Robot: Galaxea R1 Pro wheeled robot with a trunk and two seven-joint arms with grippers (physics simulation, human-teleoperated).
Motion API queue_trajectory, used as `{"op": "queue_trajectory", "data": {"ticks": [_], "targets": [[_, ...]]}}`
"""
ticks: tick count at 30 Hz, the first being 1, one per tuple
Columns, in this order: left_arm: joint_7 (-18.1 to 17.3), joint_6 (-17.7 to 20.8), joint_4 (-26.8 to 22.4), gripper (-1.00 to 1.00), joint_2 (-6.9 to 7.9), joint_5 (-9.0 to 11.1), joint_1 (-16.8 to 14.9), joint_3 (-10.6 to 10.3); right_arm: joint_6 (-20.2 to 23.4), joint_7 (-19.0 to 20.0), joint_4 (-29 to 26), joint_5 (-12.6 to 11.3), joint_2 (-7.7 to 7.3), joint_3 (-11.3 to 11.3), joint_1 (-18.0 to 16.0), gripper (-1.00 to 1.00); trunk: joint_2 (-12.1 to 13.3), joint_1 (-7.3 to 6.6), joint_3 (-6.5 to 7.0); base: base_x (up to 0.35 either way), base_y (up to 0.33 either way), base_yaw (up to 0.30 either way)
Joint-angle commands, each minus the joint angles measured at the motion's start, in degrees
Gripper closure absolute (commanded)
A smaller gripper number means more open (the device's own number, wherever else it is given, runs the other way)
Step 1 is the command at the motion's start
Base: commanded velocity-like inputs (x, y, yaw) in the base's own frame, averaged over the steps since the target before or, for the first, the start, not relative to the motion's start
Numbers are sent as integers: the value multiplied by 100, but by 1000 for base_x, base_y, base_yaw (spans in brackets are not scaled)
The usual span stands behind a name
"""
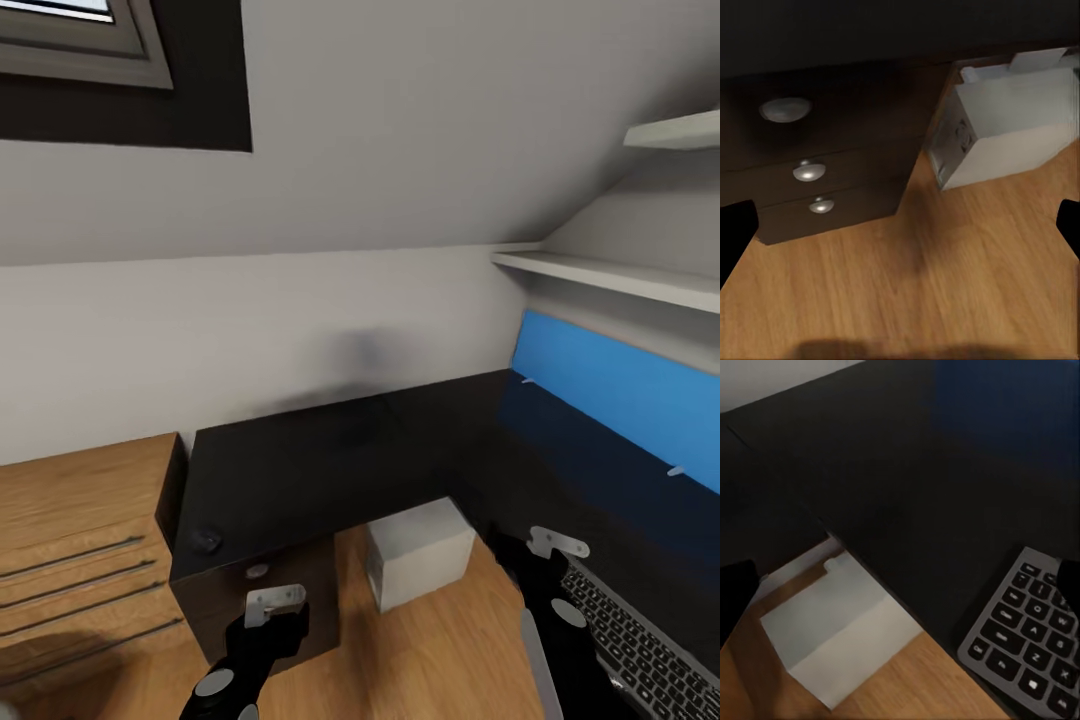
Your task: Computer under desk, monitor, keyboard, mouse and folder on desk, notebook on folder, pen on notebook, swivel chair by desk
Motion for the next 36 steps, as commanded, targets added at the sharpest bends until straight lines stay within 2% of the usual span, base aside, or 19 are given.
{"op": "queue_trajectory", "data": {"ticks": [1,36], "targets": [[55,16,-8,-100,2,61,-4,-8,31,-14,-8,-10,4,-4,-5,-100,-9,2,-10,0,0,-268],[50,16,-6,-100,2,61,-4,-9,-93,-5,-9,-12,13,0,-5,-100,-9,2,-10,0,0,-267]]}}
